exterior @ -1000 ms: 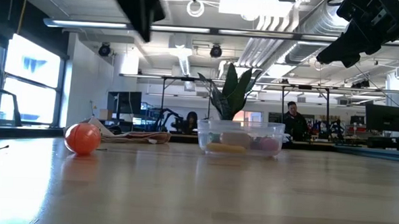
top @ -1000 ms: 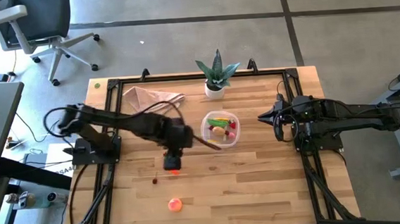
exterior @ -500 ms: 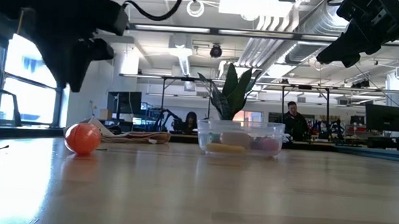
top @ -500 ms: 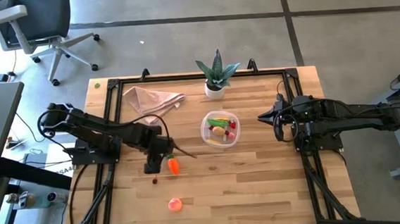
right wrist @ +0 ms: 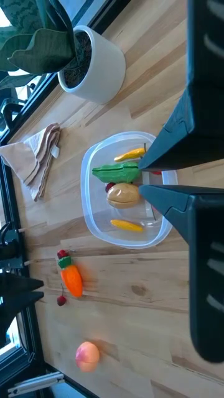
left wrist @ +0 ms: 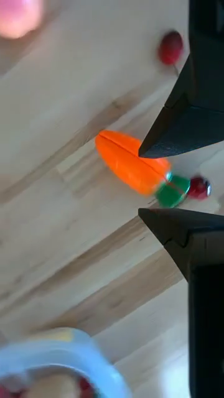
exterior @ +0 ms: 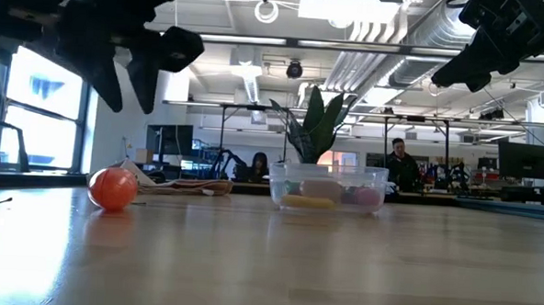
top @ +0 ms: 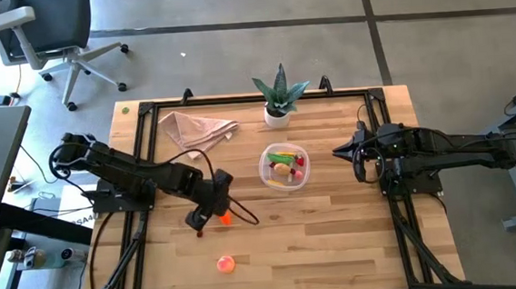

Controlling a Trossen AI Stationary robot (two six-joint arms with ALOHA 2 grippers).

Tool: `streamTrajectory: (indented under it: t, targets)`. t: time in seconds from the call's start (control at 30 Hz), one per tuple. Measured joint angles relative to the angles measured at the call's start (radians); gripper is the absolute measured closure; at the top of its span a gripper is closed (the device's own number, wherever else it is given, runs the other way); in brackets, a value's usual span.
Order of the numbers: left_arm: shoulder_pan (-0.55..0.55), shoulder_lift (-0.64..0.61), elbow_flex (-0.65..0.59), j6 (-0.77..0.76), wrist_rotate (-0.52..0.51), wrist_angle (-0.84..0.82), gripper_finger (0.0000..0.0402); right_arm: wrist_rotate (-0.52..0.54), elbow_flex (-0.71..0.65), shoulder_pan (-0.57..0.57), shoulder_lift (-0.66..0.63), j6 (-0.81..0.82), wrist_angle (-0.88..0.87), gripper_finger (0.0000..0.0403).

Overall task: Pick and placing Produce into tupperware
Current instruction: Put the carrot into the transparent bin

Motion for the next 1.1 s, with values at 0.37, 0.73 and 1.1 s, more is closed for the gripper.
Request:
streamTrajectory:
  t: [0.37,0.73,1.1]
  targets:
    - [-0.015,0.134,0.036,0.273,-0.149,-0.017,0.027,0.0,0.0,0.0,0.0,0.0,0.0,0.0367]
    - [-0.145,0.226,0.236,0.149,-0.253,-0.136,0.027,0.0,0.0,0.0,0.0,0.0,0.002,0.0367]
    - [-0.167,0.323,0.249,0.112,-0.302,-0.235,0.0223,0.0,0.0,0.0,0.0,0.0,0.001,0.0367]
